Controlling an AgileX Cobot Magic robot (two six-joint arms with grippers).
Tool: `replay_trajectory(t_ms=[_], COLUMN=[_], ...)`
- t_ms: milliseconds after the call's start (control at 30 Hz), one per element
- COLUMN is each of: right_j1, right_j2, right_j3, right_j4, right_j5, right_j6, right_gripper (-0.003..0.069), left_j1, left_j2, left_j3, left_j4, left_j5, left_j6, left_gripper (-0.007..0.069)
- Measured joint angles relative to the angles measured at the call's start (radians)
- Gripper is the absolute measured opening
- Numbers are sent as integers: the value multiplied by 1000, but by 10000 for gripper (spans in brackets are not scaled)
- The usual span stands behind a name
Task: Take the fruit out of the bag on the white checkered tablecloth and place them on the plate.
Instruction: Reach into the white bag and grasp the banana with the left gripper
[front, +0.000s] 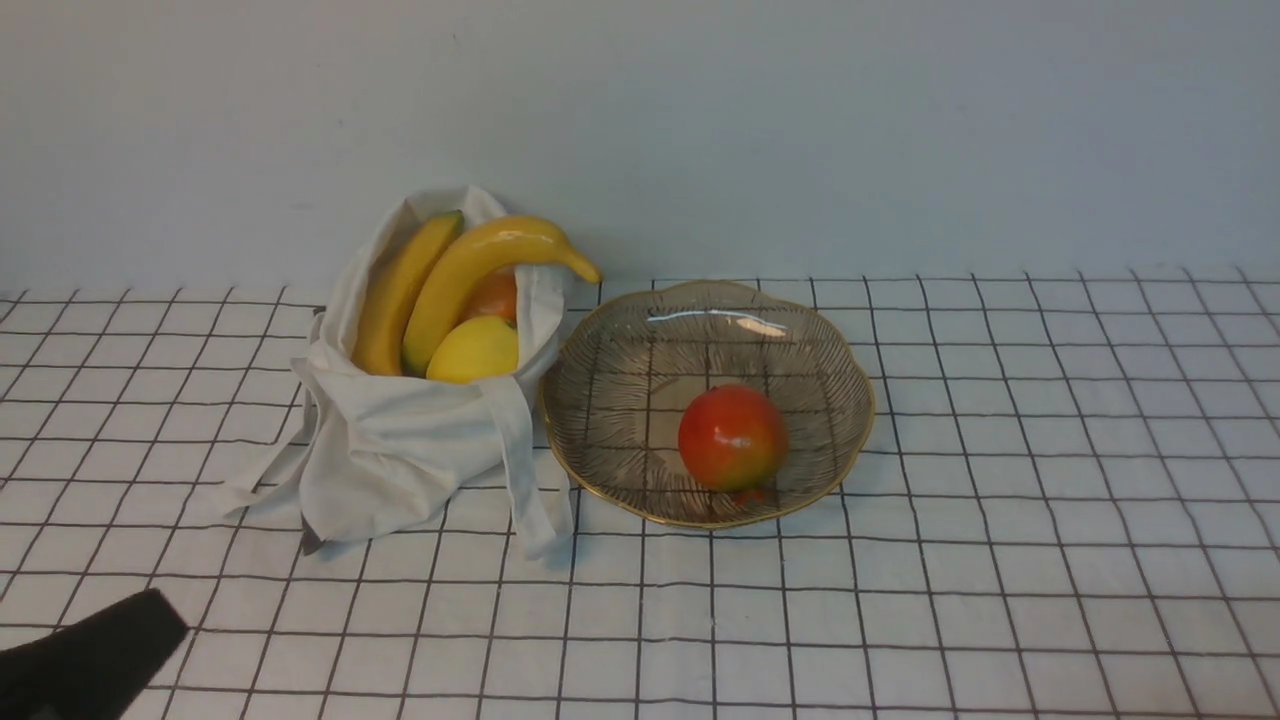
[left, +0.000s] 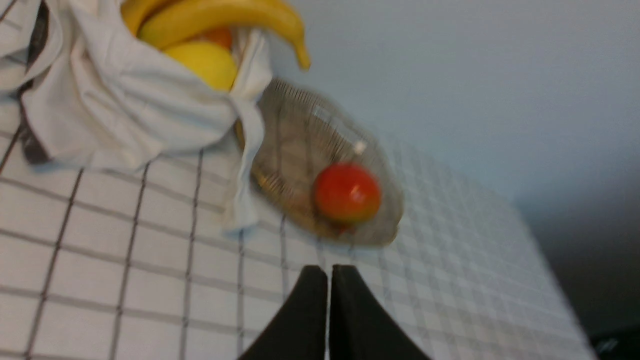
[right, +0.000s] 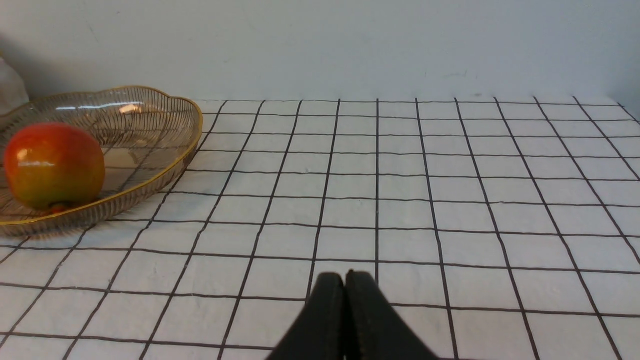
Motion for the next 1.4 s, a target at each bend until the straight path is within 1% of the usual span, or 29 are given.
replay_trajectory(t_ms=[33, 67, 100, 200, 233, 267, 300, 433, 533, 667, 700, 733, 767, 833, 867, 900, 933, 1000, 1100, 1167, 1200, 1300, 1400], right_j1=[0, 0, 0, 0, 0, 0, 0, 0, 0, 0, 0, 0, 0, 0, 0, 0, 0, 0, 0, 0, 0, 0, 0], right_j2=[0, 0, 0, 0, 0, 0, 0, 0, 0, 0, 0, 0, 0, 0, 0, 0, 0, 0, 0, 0, 0, 0, 0], right_j3=[0, 0, 0, 0, 0, 0, 0, 0, 0, 0, 0, 0, 0, 0, 0, 0, 0, 0, 0, 0, 0, 0, 0], right_j4=[0, 0, 0, 0, 0, 0, 0, 0, 0, 0, 0, 0, 0, 0, 0, 0, 0, 0, 0, 0, 0, 0, 0], right_j5=[0, 0, 0, 0, 0, 0, 0, 0, 0, 0, 0, 0, 0, 0, 0, 0, 0, 0, 0, 0, 0, 0, 0], right_j6=[0, 0, 0, 0, 0, 0, 0, 0, 0, 0, 0, 0, 0, 0, 0, 0, 0, 0, 0, 0, 0, 0, 0], right_gripper=[-16, -16, -16, -16, -16, -16, -16, -16, -16, -16, -16, -16, -16, -16, -16, -16, -16, -16, -16, -16, -16, -16, -16], left_j1=[0, 0, 0, 0, 0, 0, 0, 0, -20, -77, -98, -101, -126, -158, -180, -189, -205, -218, -224, -225, -225, -225, -225], left_j2=[16, 167, 200, 418, 487, 499, 607, 799, 934, 1109, 1160, 1168, 1225, 1291, 1337, 1349, 1392, 1429, 1481, 1513, 1516, 1568, 1600], left_j3=[-11, -106, -136, -262, -309, -327, -399, -553, -664, -829, -871, -879, -938, -1016, -1055, -1072, -1106, -1136, -1154, -1158, -1158, -1158, -1159], left_j4=[18, 91, 118, 229, 260, 265, 304, 324, 330, 331, 331, 331, 333, 351, 365, 369, 377, 385, 392, 396, 396, 400, 400], left_j5=[30, 144, 182, 304, 319, 321, 320, 279, 274, 267, 255, 252, 228, 182, 154, 140, 106, 58, -29, -111, -119, -241, -291], left_j6=[8, 41, 52, 109, 121, 122, 129, 138, 149, 171, 186, 186, 228, 333, 403, 437, 511, 583, 647, 668, 670, 689, 707], left_gripper=[-8, -8, -8, -8, -7, -7, -7, 23, 90, 224, 272, 272, 326, 394, 428, 442, 469, 490, 500, 500, 500, 500, 500])
